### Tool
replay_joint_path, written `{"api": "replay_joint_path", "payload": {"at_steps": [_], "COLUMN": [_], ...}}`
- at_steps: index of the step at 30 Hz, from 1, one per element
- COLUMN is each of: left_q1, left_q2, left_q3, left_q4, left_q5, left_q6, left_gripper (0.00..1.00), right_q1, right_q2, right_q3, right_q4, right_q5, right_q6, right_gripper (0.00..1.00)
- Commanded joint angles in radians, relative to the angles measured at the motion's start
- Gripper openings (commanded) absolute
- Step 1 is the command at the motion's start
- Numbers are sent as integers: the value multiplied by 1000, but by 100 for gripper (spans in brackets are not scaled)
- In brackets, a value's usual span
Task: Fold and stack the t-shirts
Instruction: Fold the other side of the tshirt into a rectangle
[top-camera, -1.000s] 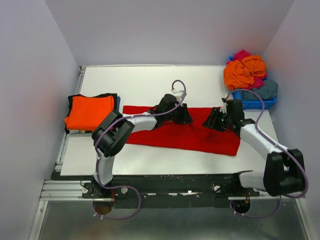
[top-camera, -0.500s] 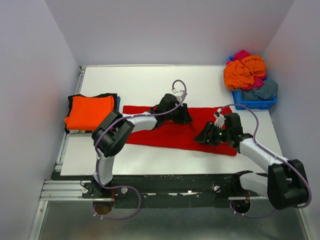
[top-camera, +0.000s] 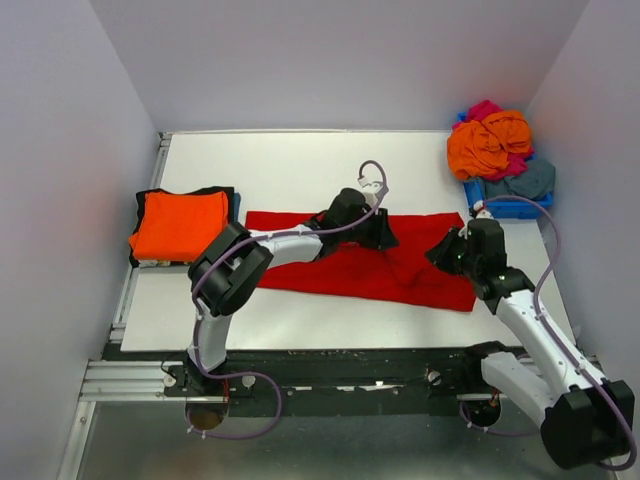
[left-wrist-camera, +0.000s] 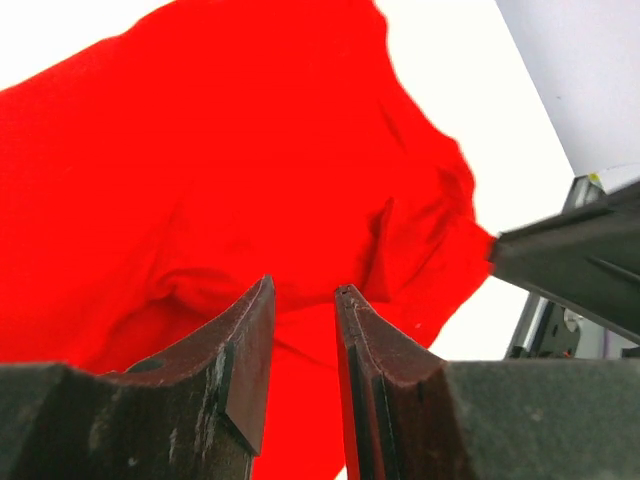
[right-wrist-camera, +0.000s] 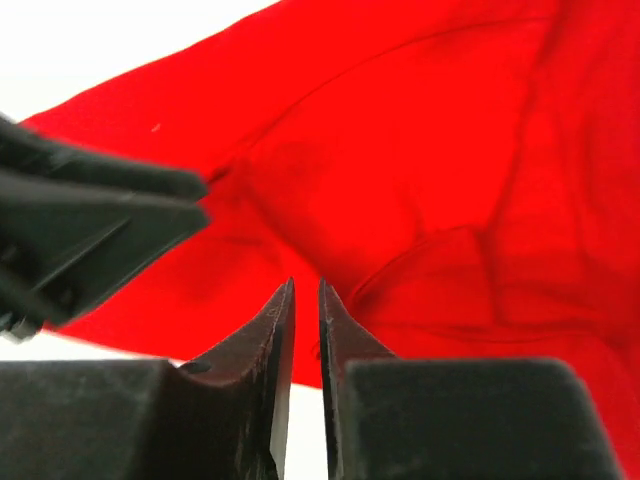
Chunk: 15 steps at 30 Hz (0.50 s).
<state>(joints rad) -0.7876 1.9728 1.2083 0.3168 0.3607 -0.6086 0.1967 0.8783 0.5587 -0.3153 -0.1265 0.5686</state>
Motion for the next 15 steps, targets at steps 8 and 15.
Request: {"api": "replay_joint_path", "payload": {"at_steps": [8, 15], "left_q1": [-82, -94], "left_q2": [172, 242], "left_q3": [328, 419], "left_q4": [-217, -416], "left_q5": [15, -2], "left_q6": [23, 9], "left_gripper": [38, 37], "right_q1": [-49, -54], "right_q2": [370, 479], "right_q3": [178, 159], "right_q4": [-50, -44], "right_q5": [208, 153], "right_q6": [4, 47], "right_gripper": [1, 1]}}
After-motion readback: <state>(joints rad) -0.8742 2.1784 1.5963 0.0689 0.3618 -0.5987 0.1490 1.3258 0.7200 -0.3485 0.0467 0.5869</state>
